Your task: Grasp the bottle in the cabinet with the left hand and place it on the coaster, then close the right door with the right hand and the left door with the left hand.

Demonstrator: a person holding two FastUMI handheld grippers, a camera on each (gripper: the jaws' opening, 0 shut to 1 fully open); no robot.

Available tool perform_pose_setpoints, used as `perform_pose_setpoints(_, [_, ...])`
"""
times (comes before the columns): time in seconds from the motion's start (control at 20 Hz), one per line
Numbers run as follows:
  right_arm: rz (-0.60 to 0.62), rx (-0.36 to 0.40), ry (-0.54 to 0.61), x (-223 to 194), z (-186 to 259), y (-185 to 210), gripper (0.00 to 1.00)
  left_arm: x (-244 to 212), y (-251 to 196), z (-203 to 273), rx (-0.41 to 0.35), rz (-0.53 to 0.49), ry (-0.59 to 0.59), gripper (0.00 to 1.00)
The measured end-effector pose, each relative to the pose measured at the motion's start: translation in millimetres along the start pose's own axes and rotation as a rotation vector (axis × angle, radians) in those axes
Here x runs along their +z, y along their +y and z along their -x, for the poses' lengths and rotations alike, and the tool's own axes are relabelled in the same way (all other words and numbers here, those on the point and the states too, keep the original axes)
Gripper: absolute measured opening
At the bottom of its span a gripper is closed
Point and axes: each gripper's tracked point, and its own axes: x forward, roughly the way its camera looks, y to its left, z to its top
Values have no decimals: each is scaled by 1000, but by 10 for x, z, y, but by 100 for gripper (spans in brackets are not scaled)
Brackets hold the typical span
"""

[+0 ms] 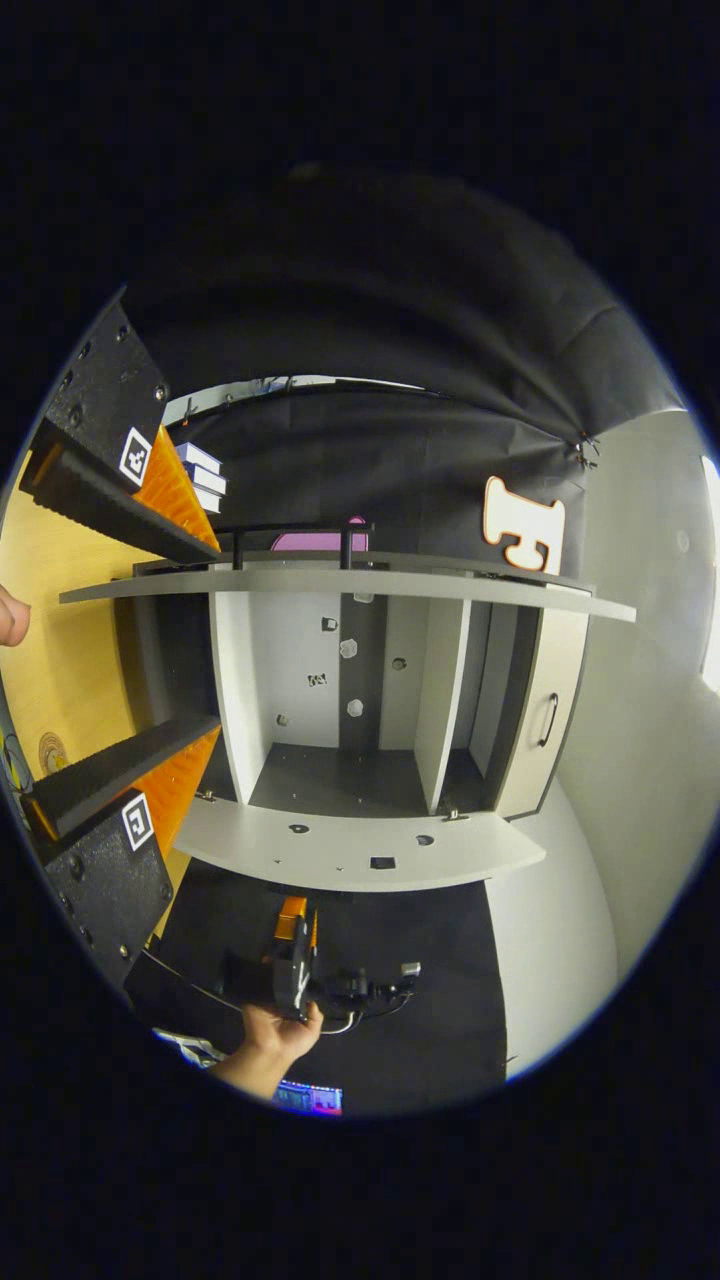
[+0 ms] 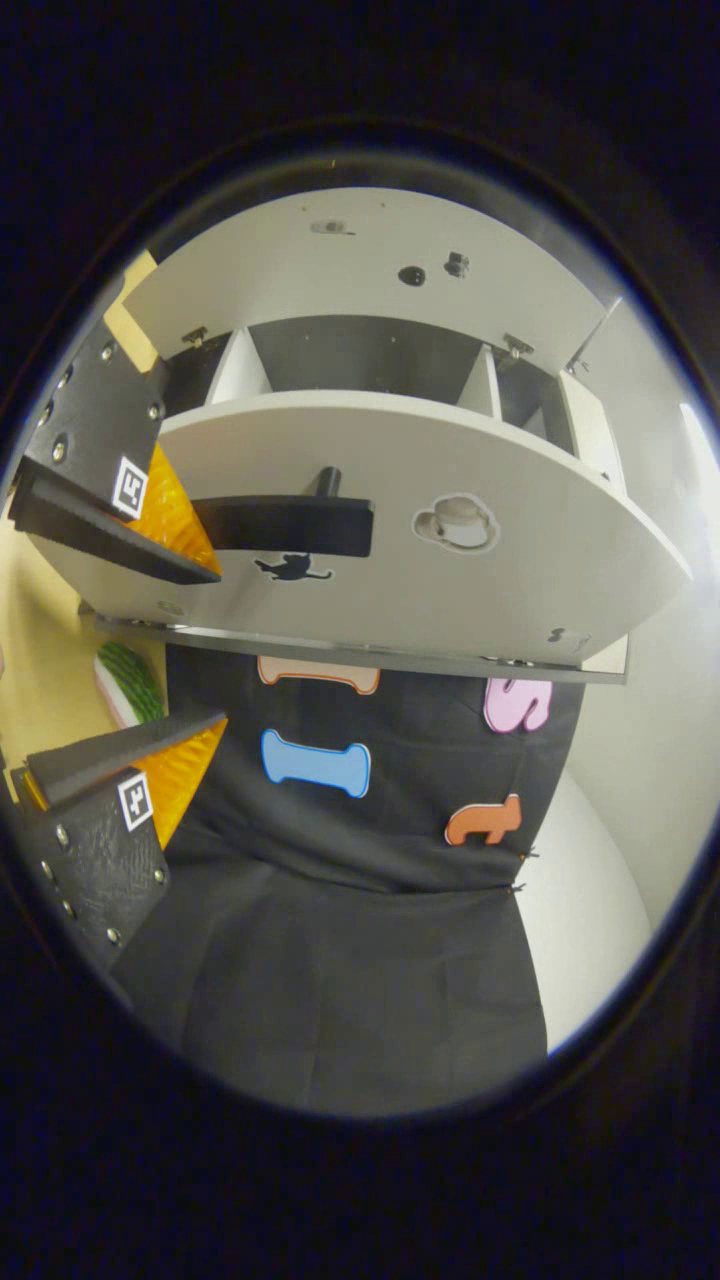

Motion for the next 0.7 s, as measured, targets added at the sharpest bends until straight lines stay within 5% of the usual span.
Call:
perform_pose_setpoints(0.25, [-123,14,-50,292,-51,173,75,207,259,-56,39,21,-17,93])
perform_pose_setpoints(0.4, [-118,30,-47,317,-80,283,86,250,407,-88,60,13,-25,95])
perform_pose_setpoints(0.6, [-103,89,-34,299,-63,590,84,249,509,-105,65,50,-16,95])
perform_pose_setpoints(0.7, [-80,91,-23,270,-63,656,93,209,598,-96,80,66,1,95])
